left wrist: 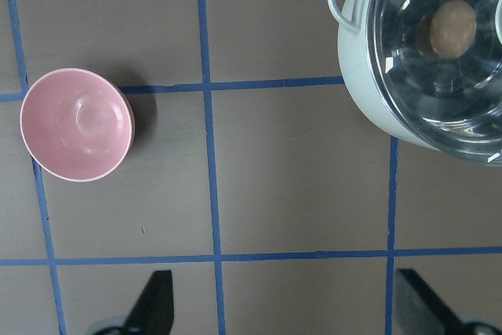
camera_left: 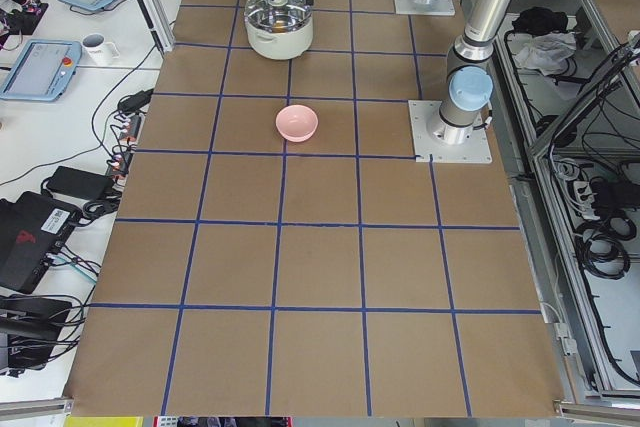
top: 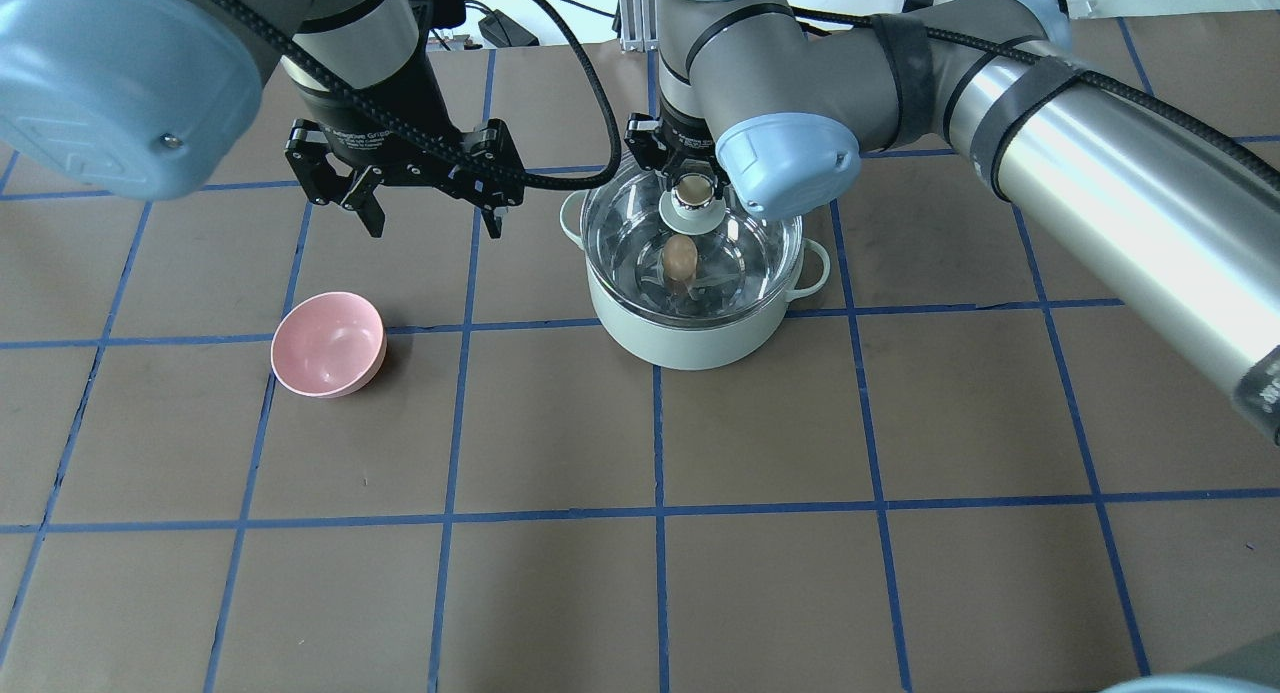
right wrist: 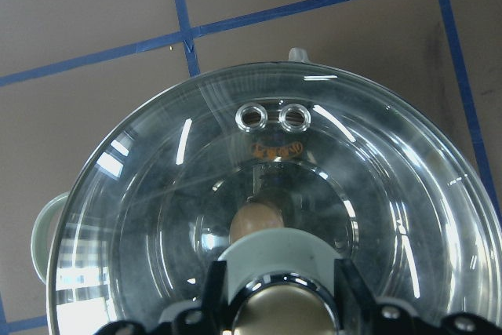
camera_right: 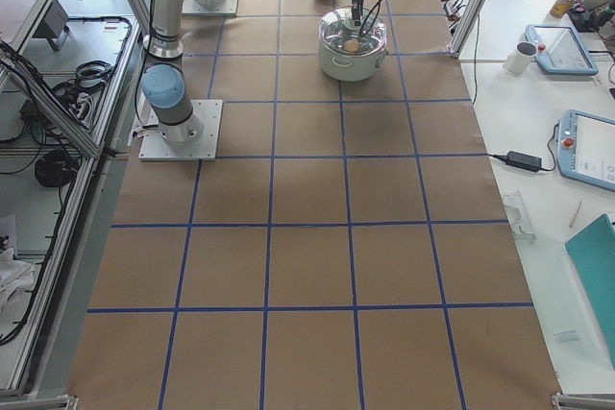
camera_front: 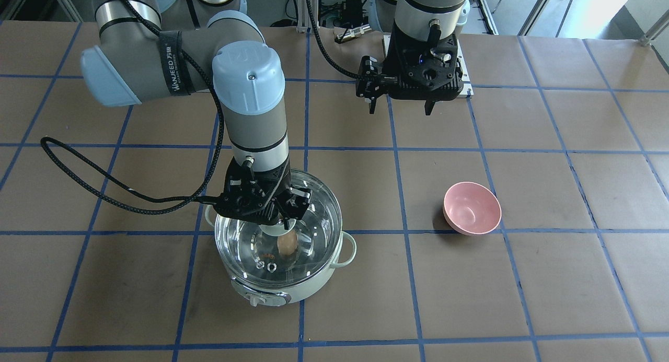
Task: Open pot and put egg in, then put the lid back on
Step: 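Carry the glass lid with the right gripper back over the pot and lower it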
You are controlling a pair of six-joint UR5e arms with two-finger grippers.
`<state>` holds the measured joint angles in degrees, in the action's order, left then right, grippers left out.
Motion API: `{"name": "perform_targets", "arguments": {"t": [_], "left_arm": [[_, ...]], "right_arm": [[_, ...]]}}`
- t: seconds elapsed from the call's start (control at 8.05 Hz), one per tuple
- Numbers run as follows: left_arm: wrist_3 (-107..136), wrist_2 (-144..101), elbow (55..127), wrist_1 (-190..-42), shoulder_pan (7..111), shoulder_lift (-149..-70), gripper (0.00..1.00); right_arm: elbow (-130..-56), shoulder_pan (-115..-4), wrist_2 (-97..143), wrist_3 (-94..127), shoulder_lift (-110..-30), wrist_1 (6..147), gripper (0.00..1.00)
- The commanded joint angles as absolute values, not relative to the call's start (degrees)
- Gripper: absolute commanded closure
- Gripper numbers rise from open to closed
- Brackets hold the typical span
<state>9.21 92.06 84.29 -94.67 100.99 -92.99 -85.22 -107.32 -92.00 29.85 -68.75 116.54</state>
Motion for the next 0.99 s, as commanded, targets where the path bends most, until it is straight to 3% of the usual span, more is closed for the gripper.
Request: {"name": "perform_targets", "arguments": {"t": [0.0,0.25,0.37,0.87], "left_arm": [[9.23,92.02,84.29,-94.57,100.99,-92.99,0.00],[9.23,91.93,84.29,-94.57,100.99,-92.99,0.00],[9.23,91.93,84.29,-94.57,100.99,-92.99,0.00],[9.05,91.93,84.29,-94.39,100.99,-93.16,0.00]], "right_arm": [[-85.43,-107.31,-92.20,30.14,-68.82,116.63,0.69],[-85.43,-107.31,-92.37,29.97,-68.73,116.81,0.29],[-85.43,-107.31,-92.37,30.06,-68.73,116.81,0.22],[-84.64,-106.01,-92.20,26.49,-69.52,116.46,0.13]]}}
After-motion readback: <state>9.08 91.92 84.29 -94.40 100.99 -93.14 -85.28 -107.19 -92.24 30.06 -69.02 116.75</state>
